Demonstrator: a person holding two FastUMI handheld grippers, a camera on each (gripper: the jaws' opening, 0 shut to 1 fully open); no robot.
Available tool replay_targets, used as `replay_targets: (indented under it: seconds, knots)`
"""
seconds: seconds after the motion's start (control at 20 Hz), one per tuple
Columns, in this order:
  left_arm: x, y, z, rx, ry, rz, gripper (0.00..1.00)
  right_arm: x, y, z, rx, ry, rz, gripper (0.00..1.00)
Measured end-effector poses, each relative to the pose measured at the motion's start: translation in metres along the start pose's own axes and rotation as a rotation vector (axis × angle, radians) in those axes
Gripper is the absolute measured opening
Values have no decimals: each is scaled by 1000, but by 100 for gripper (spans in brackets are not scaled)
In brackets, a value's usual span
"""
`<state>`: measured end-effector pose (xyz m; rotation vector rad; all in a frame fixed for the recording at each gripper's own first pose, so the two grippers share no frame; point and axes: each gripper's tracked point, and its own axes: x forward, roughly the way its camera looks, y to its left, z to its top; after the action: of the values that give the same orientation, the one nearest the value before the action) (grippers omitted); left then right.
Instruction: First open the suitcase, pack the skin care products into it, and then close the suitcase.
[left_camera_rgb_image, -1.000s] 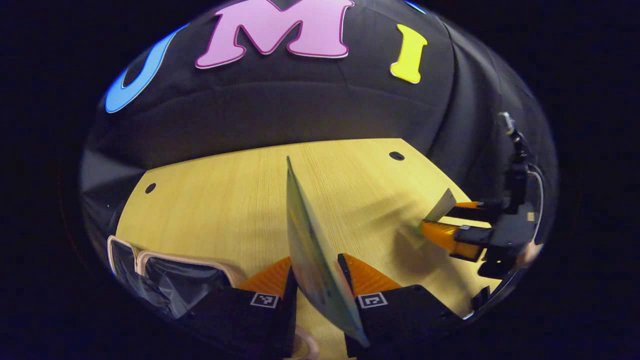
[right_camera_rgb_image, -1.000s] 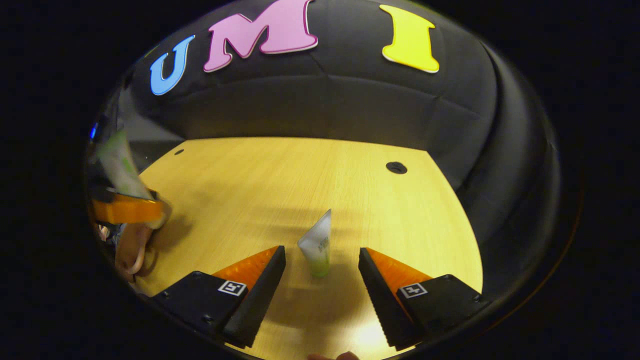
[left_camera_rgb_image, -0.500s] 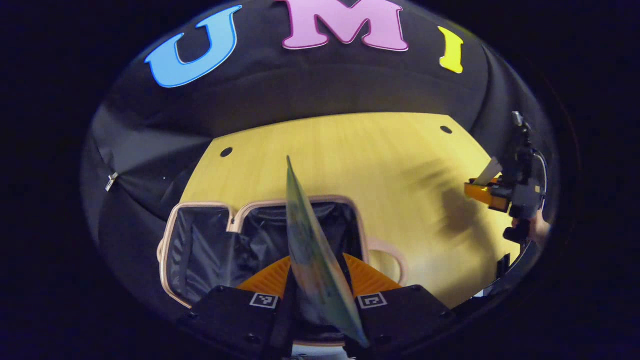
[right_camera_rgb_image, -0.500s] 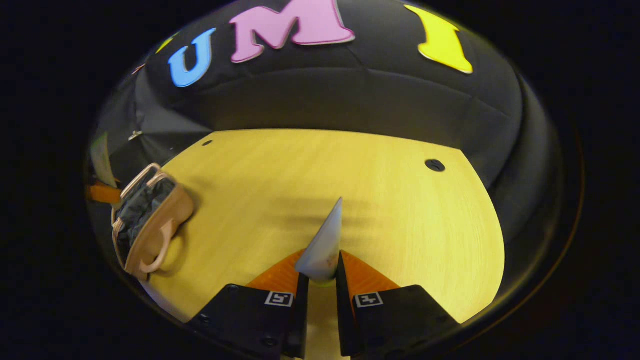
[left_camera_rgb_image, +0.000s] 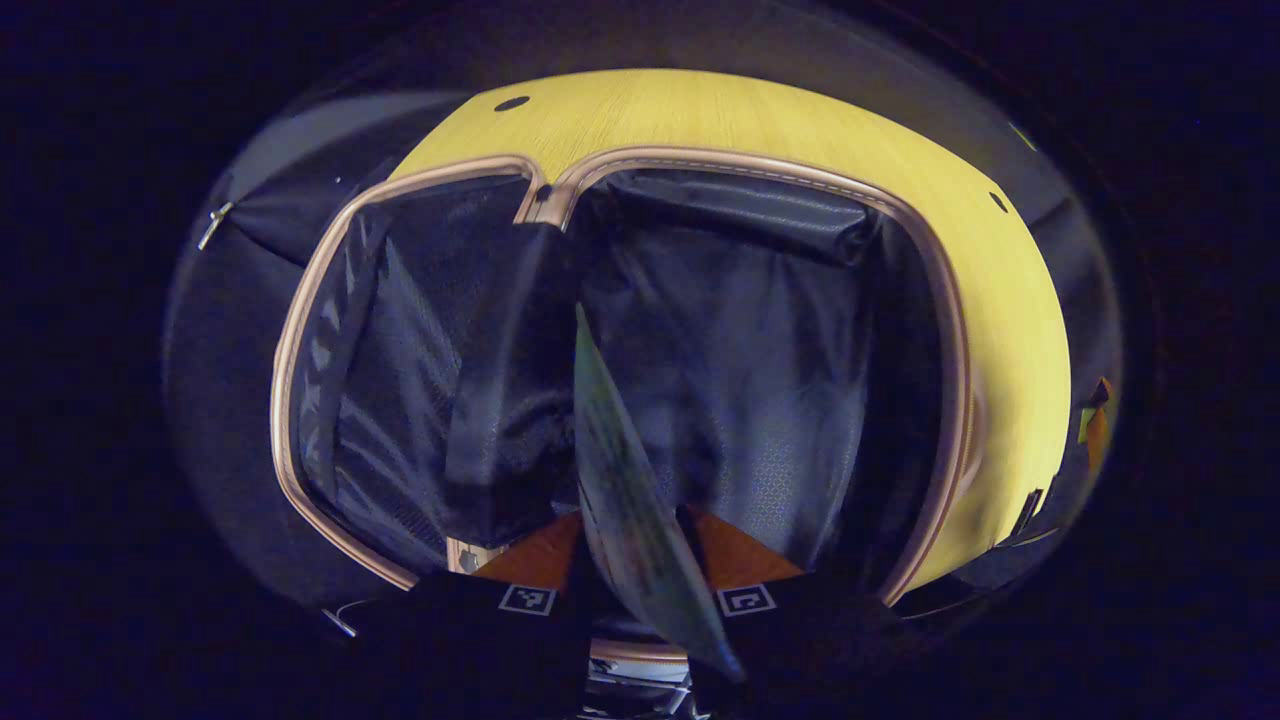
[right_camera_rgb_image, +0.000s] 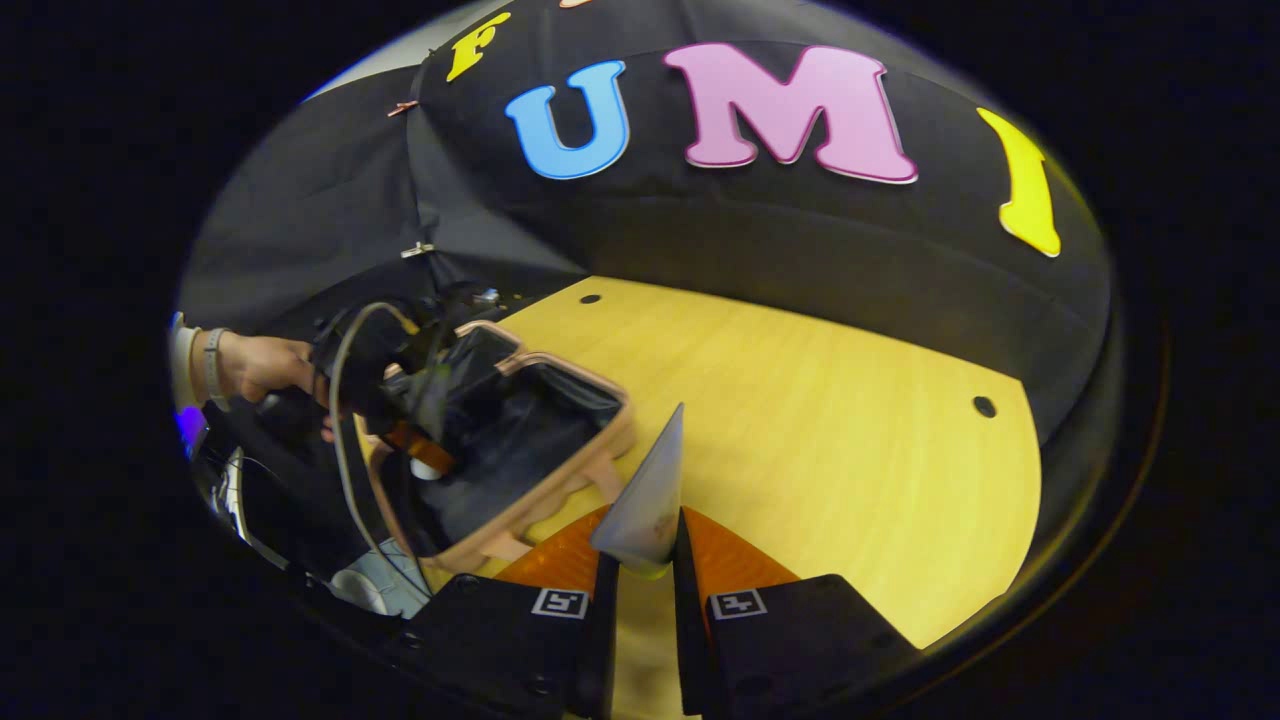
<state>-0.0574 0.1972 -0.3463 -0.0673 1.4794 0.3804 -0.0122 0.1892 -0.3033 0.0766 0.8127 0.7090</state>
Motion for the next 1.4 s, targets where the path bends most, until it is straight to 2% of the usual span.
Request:
replay_targets:
  seconds: [0.05, 0.1, 0.15, 0.2, 0.25, 0.3, 0.45, 0.55, 0.65, 0.7, 0.8, 0.95, 1.1, 1.2, 1.25, 1.3, 1.35, 1.4]
  knots:
    - [4, 2, -4, -8, 5, -14, 45, 6, 17, -4, 5, 26, 19, 29]
    - [5, 0, -5, -4, -6, -39, 51, 14, 34, -4, 16, 42, 35, 29]
    - [2, 1, -2, 3, -35, -52, 50, 23, 53, -7, 38, 66, 63, 29]
    - [-5, 1, 1, 2, -66, -64, 55, 29, 68, -12, 57, 89, 82, 29]
    - [-13, -2, 0, -7, -94, -100, 70, 35, 80, -15, 67, 118, 98, 29]
    - [-23, -2, 3, -18, -130, -127, 92, 38, 91, -19, 66, 141, 106, 29]
    - [-63, 24, 15, -60, -261, -168, 89, 59, 112, -29, 71, 214, 118, 29]
    - [-87, 62, 18, -85, -344, -164, 89, 77, 127, -40, 117, 310, 126, 29]
    - [-99, 113, 17, -103, -399, -110, 90, 99, 136, -56, 120, 406, 123, 29]
    - [-101, 137, 15, -109, -413, -81, 90, 117, 135, -68, 111, 466, 94, 29]
    - [-104, 180, 7, -130, -423, -21, 90, 134, 140, -78, 162, 558, 73, 30]
    - [-105, 219, 4, -181, -450, 2, 91, 149, 142, -90, 179, 636, 27, 30]
    - [-101, 249, 3, -241, -449, 8, 90, 155, 139, -94, 186, 652, -24, 30]
    - [-96, 271, 6, -258, -447, 25, 90, 159, 133, -92, 266, 652, -89, 30]
    - [-94, 282, 9, -256, -449, 35, 91, 159, 133, -90, 298, 652, -110, 24]
    - [-91, 292, 15, -254, -447, 50, 90, 156, 131, -91, 314, 664, -133, 24]
    - [-86, 302, 19, -258, -444, 62, 91, 153, 131, -87, 328, 664, -140, 33]
    - [-83, 311, 24, -275, -440, 65, 91, 151, 133, -82, 338, 647, -139, 33]
